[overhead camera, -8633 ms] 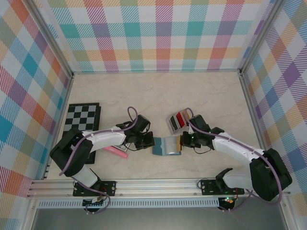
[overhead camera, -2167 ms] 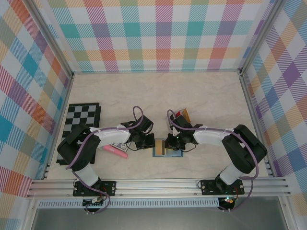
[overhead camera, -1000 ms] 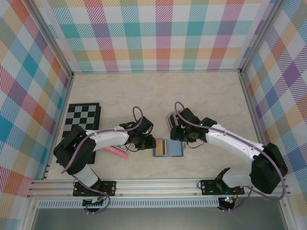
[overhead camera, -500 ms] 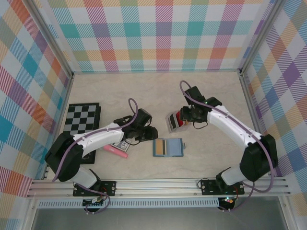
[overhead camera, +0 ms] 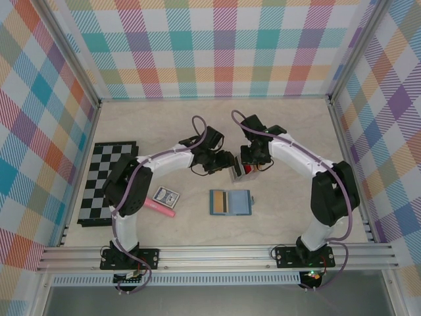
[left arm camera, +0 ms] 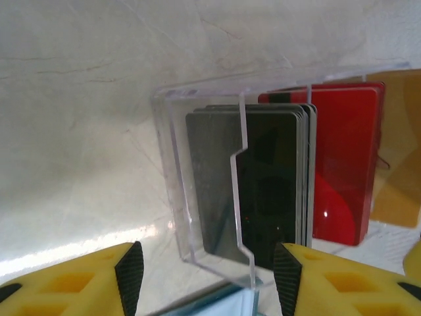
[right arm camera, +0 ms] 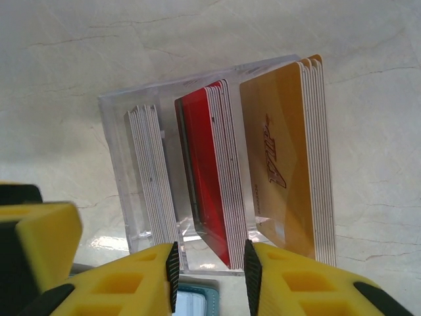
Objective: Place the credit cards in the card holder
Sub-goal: Pick up the credit card from the storage box.
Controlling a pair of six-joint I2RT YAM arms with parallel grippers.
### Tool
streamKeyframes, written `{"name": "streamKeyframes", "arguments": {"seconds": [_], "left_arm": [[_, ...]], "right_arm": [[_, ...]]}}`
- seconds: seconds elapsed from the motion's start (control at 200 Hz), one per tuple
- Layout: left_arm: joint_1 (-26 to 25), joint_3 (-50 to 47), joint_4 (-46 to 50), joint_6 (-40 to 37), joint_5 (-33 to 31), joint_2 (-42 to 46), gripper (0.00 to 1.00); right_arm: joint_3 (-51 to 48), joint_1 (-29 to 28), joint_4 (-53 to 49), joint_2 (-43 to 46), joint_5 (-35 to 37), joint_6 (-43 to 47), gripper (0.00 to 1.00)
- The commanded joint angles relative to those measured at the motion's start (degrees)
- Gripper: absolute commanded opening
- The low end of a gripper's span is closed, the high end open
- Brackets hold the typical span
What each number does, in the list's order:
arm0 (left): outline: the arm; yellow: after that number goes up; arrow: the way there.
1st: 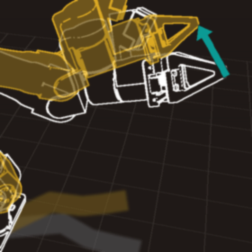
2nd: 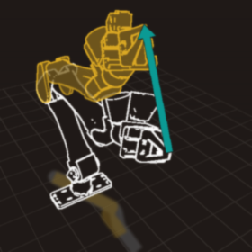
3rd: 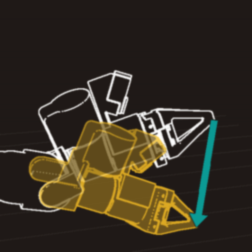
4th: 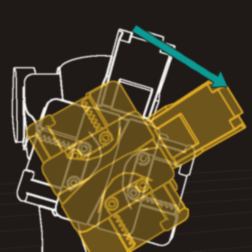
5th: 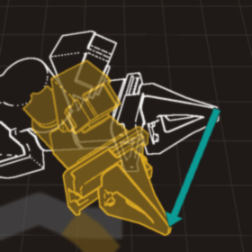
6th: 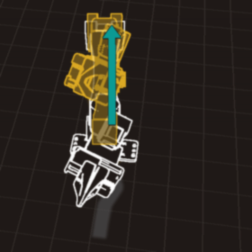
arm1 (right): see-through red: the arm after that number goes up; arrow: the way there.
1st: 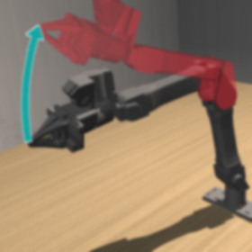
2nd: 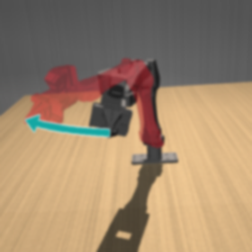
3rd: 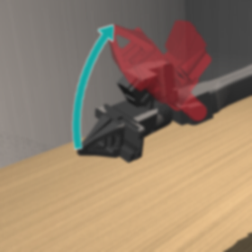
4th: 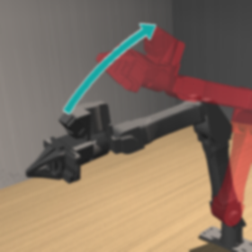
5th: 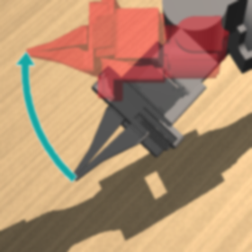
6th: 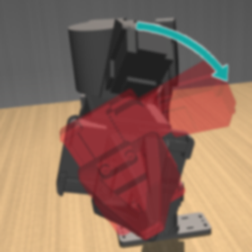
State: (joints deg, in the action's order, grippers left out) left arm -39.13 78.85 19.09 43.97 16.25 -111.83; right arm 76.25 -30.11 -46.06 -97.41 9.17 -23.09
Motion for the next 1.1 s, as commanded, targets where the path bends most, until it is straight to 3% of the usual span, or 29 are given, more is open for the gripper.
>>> {"name": "streamKeyframes", "arguments": {"seconds": [0.0,0.255,0.42,0.53,1.095], "left_arm": [[0.81,3.19,-0.28,1.33,2.88,-2.94,0.57],[0.99,5.11,0.04,2.09,3.55,-7.27,0.53],[1.04,3.49,1.03,1.66,2.29,-7.52,0.38],[0.99,2.06,0.45,1.63,2.21,-7.05,0.33],[1.00,2.51,0.79,0.57,2.82,-6.72,0.28]], "right_arm": [[1.47,-0.23,-0.62,-0.87,-0.12,-0.38,0.34],[1.58,-0.22,0.33,-2.48,-1.21,0.68,0.34],[2.76,-0.30,-0.49,-4.18,0.46,2.23,0.34],[3.76,-0.60,-1.24,-5.48,2.15,3.53,0.34],[6.50,-3.33,-2.35,-10.61,11.44,7.82,0.33]]}}
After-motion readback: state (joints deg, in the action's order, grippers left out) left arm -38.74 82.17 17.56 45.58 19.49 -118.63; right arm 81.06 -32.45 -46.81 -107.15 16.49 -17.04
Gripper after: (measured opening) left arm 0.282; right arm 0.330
